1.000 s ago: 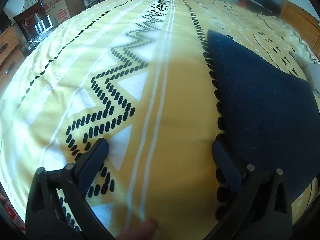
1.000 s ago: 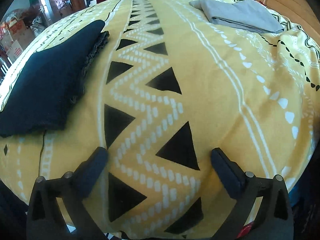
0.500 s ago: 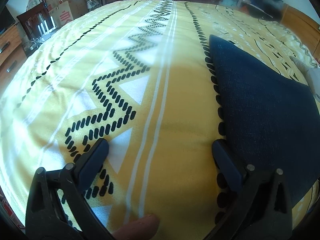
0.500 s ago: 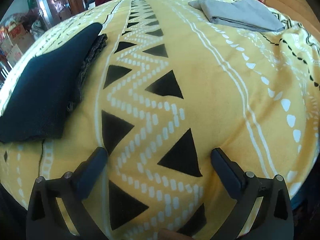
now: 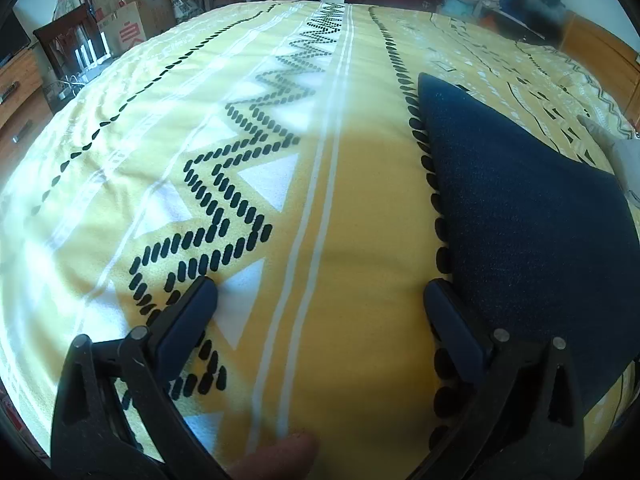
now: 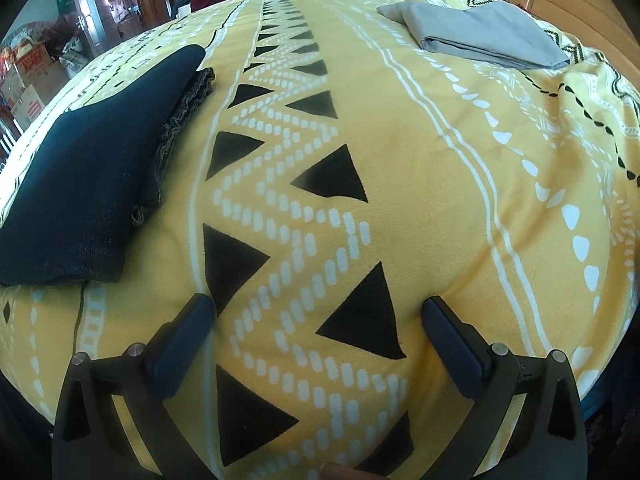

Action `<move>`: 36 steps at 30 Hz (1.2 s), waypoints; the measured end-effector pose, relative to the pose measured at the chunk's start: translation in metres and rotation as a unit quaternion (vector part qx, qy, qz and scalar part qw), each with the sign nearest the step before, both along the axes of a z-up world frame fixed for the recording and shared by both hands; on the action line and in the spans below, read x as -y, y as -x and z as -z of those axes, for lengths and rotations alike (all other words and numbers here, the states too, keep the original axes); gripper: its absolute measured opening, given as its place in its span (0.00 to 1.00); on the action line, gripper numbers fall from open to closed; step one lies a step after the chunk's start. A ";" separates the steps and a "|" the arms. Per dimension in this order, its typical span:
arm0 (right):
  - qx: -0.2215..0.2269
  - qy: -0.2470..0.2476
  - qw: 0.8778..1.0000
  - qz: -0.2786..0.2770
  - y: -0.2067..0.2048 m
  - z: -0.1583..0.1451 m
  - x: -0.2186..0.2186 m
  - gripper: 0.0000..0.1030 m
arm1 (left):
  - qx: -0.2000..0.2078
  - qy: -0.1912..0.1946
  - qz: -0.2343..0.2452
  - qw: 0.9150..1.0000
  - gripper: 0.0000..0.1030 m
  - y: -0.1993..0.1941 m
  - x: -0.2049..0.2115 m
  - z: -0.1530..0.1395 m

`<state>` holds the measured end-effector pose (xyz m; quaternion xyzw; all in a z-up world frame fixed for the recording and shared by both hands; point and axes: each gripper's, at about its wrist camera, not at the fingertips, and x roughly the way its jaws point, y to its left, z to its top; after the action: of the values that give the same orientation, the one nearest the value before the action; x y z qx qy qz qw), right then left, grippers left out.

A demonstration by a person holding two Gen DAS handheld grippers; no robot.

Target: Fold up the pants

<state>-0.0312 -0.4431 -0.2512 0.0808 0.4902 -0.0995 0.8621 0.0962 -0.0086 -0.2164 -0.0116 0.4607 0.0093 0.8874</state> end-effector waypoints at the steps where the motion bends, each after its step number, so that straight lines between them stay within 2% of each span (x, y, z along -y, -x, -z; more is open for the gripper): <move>1: -0.002 0.005 1.000 0.001 0.000 -0.002 -0.001 1.00 | -0.003 0.002 -0.002 1.000 1.00 0.000 0.000 -0.001; 4: 0.010 0.029 0.999 0.016 0.005 -0.024 -0.007 0.97 | -0.014 0.008 -0.003 1.000 1.00 -0.002 0.000 -0.009; 6: 0.029 0.044 0.998 0.023 0.010 -0.046 -0.013 0.97 | 0.003 0.003 -0.005 1.000 1.00 0.004 0.001 -0.029; 8: 0.054 0.045 0.997 0.028 0.016 -0.079 -0.024 0.97 | 0.029 0.009 0.005 1.000 1.00 0.015 0.007 -0.056; 11: 0.100 0.044 0.994 0.014 0.024 -0.132 -0.051 0.98 | 0.082 0.026 0.021 0.996 1.00 0.043 0.023 -0.120; 14: 0.143 0.039 0.989 -0.008 0.029 -0.184 -0.083 1.00 | 0.150 0.016 0.041 0.988 1.00 0.074 0.038 -0.184; 15: 0.157 0.037 0.987 -0.017 0.031 -0.198 -0.094 1.00 | 0.180 0.014 0.048 0.982 1.00 0.088 0.043 -0.208; 17: 0.185 0.042 0.981 -0.037 0.037 -0.230 -0.119 1.00 | 0.235 0.024 0.056 0.970 1.00 0.117 0.048 -0.248; 19: 0.204 0.044 0.977 -0.051 0.042 -0.256 -0.140 1.00 | 0.257 0.050 0.063 0.963 1.00 0.134 0.046 -0.271; 21: 0.209 0.045 0.975 -0.053 0.046 -0.268 -0.153 1.00 | 0.253 0.082 0.077 0.961 1.00 0.141 0.043 -0.279; 23: 0.206 0.044 0.976 -0.049 0.048 -0.278 -0.164 1.00 | 0.236 0.085 0.081 0.965 1.00 0.140 0.043 -0.275; 28: 0.197 0.044 0.978 -0.044 0.061 -0.287 -0.183 1.00 | 0.207 0.039 0.102 0.972 1.00 0.140 0.061 -0.250; 32: 0.188 0.042 0.980 -0.041 0.068 -0.285 -0.186 1.00 | 0.157 0.027 0.116 0.980 1.00 0.140 0.073 -0.230; 36: 0.182 0.044 0.981 -0.039 0.070 -0.283 -0.182 1.00 | 0.143 0.015 0.115 0.983 1.00 0.147 0.079 -0.224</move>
<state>-0.1009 -0.2607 0.0319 0.0398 0.3226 -0.0707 0.9430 -0.0503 -0.0881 0.0078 0.0267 0.3277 -0.1011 0.9390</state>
